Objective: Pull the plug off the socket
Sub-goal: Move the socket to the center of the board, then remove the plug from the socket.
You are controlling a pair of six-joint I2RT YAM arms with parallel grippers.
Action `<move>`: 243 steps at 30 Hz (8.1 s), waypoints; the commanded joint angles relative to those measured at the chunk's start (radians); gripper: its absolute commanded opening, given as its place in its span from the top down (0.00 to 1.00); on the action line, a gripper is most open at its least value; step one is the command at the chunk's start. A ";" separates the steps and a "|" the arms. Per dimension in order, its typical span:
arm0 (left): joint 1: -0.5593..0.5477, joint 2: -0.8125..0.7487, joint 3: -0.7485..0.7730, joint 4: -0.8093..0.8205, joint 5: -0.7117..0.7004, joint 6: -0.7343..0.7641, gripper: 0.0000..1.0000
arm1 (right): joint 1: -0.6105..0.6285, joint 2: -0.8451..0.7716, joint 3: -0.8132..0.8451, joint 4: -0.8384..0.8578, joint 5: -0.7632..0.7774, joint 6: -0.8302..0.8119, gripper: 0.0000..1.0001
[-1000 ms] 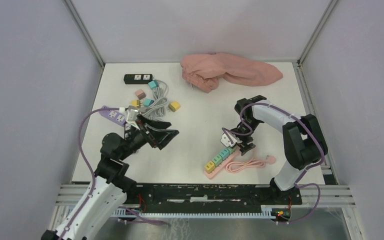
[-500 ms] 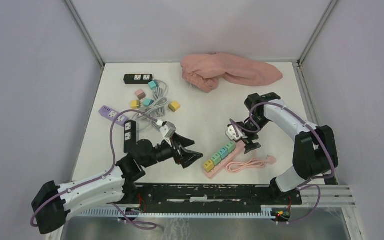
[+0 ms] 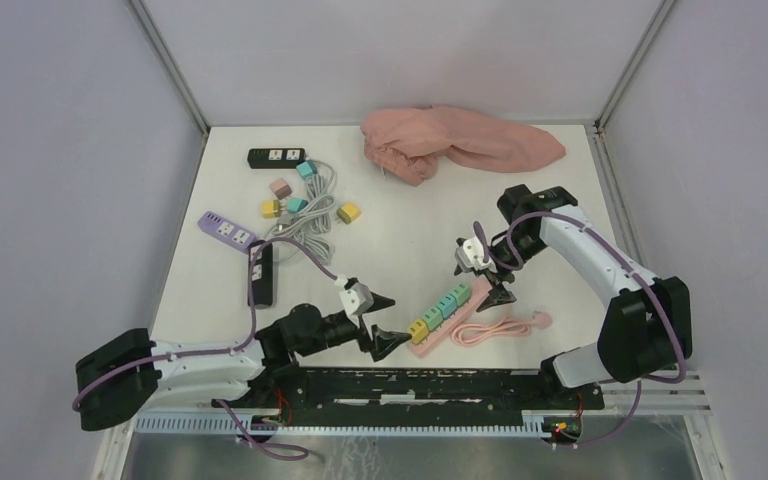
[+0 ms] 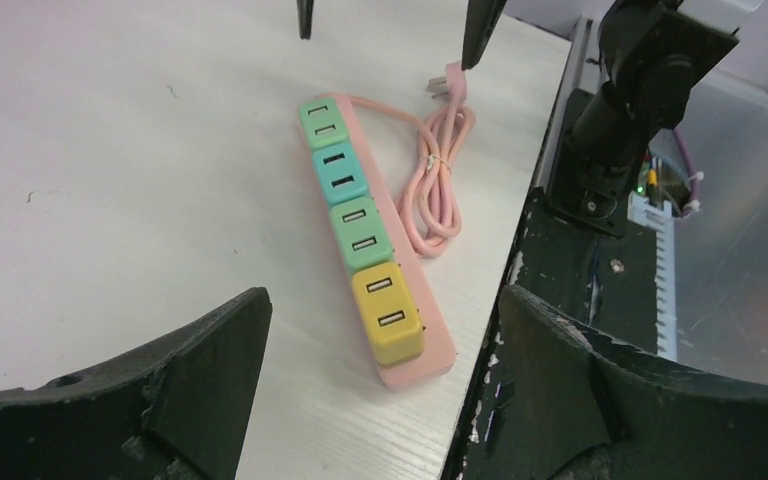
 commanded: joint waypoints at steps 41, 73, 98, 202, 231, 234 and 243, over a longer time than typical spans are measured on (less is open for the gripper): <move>-0.233 0.233 0.075 -0.092 -0.445 -0.275 0.00 | 0.063 0.048 -0.020 0.020 -0.119 0.054 0.09; -0.225 0.602 0.295 -0.103 -0.344 -0.293 0.33 | 0.065 0.060 -0.020 0.009 -0.101 0.036 0.09; -0.116 0.435 0.185 -0.165 -0.192 0.219 0.97 | 0.069 -0.012 -0.127 0.283 0.038 0.188 0.14; -0.039 0.546 0.232 0.000 -0.147 0.261 0.97 | 0.080 0.064 -0.138 0.316 0.060 0.133 1.00; -0.025 0.562 0.222 0.018 -0.113 0.232 0.97 | 0.112 0.074 -0.111 0.242 -0.058 0.121 1.00; -0.025 0.562 0.223 0.017 -0.111 0.228 0.97 | 0.129 0.075 -0.098 0.314 -0.084 0.255 1.00; -0.021 0.563 0.222 0.013 -0.117 0.224 0.97 | 0.065 0.040 -0.072 0.384 0.069 0.384 1.00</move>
